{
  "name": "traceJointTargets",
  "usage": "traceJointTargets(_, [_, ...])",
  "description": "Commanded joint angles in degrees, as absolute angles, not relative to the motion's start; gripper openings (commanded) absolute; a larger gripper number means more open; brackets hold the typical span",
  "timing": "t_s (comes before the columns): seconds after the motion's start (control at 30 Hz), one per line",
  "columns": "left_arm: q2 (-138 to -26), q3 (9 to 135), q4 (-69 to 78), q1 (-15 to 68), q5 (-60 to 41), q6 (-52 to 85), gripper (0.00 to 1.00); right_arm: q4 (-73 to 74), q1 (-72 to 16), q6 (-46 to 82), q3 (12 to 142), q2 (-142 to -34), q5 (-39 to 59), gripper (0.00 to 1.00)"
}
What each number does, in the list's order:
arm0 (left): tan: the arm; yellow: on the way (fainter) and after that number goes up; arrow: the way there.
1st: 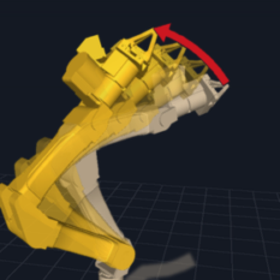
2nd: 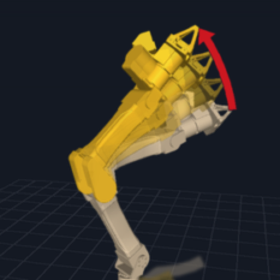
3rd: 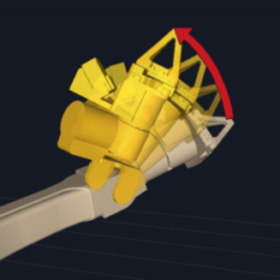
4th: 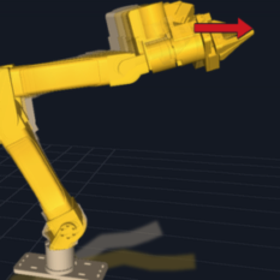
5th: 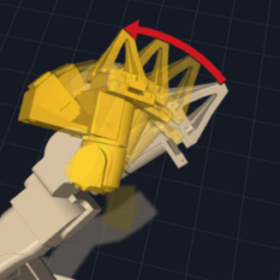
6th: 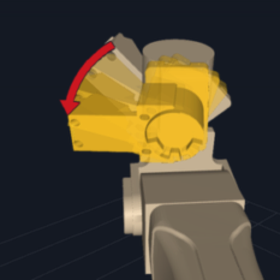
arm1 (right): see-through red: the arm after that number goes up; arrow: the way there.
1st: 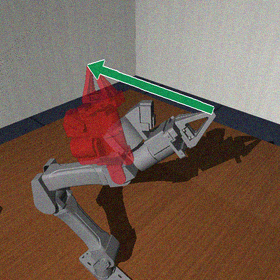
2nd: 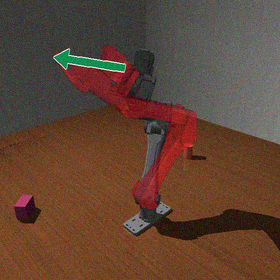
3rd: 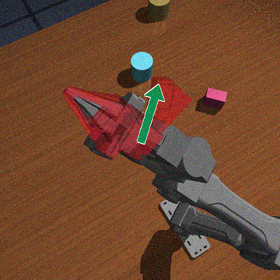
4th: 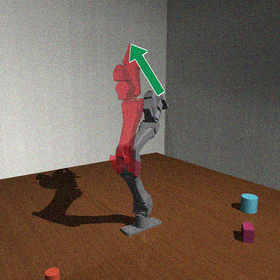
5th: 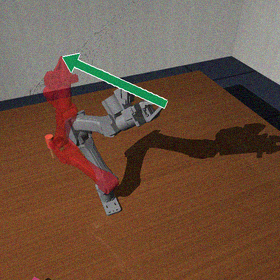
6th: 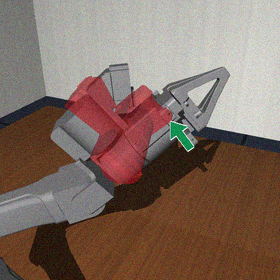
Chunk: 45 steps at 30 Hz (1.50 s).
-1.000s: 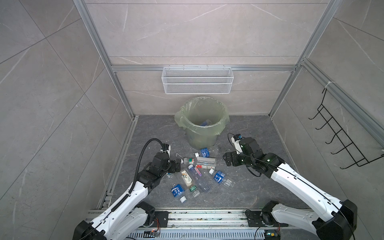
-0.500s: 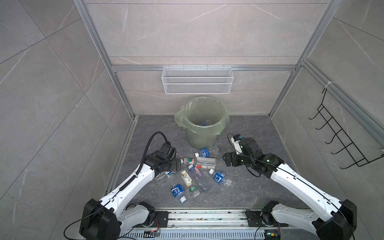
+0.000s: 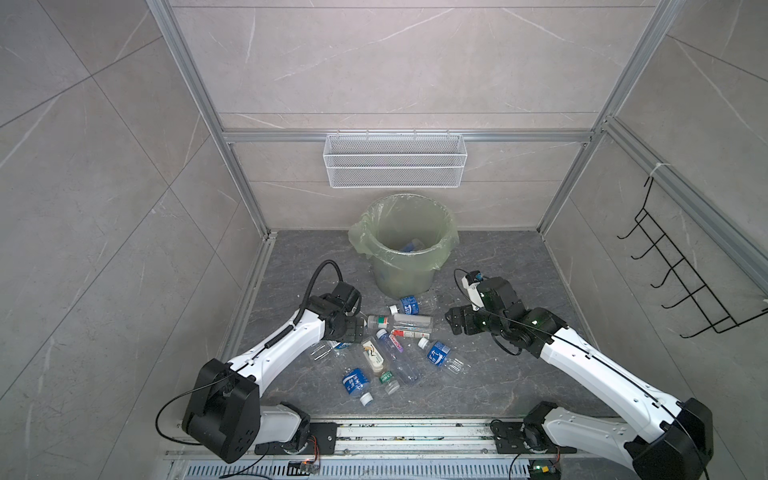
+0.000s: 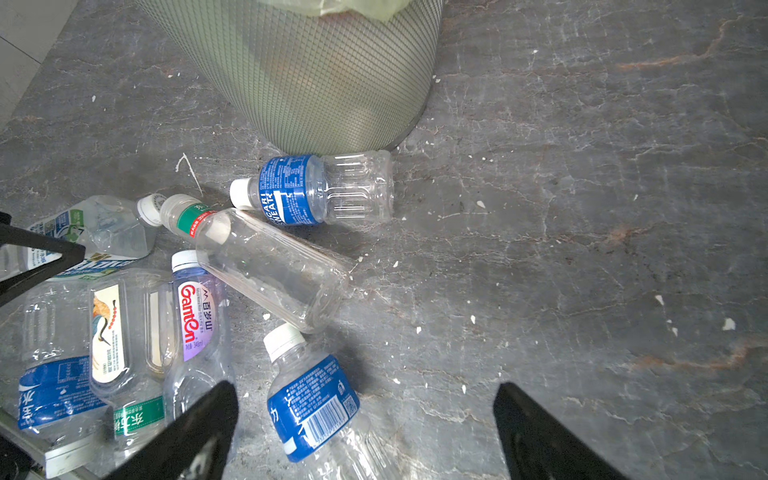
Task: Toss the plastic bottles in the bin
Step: 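Lower the left gripper onto the green-and-white labelled bottle and close it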
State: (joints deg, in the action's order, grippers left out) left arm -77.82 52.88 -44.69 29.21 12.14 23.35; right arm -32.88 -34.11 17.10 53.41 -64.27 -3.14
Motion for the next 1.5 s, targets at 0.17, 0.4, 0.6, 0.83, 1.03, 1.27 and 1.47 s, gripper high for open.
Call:
traceJointTargets(0.17, [-81.12, 55.62, -44.55, 26.87, 15.15, 21.19, 1.00, -31.96, -34.32, 17.84, 52.65, -64.14, -2.81, 0.97])
traceJointTargets(0.4, [-83.12, 55.32, -42.83, 22.34, 13.16, 20.72, 1.00, -31.67, -34.39, 17.84, 52.81, -65.04, -2.55, 0.97])
traceJointTargets(0.6, [-84.02, 54.45, -40.28, 18.34, 10.98, 21.56, 1.00, -31.65, -34.37, 17.84, 52.82, -65.26, -2.18, 0.97])
traceJointTargets(0.83, [-85.44, 52.92, -38.48, 17.49, 10.50, 22.41, 0.95, -31.43, -34.36, 17.89, 52.76, -65.65, -1.86, 0.97])
traceJointTargets(1.03, [-86.00, 52.69, -38.02, 17.23, 10.11, 22.45, 0.93, -31.31, -34.33, 17.93, 52.63, -65.92, -1.71, 0.97])
traceJointTargets(1.27, [-88.33, 54.03, -38.67, 17.14, 9.14, 22.24, 0.87, -31.25, -34.39, 17.94, 52.82, -66.33, -1.67, 0.97])
traceJointTargets(1.47, [-89.50, 54.51, -39.10, 17.18, 9.06, 22.24, 0.86, -31.08, -34.36, 17.93, 53.02, -66.79, -1.43, 0.97])
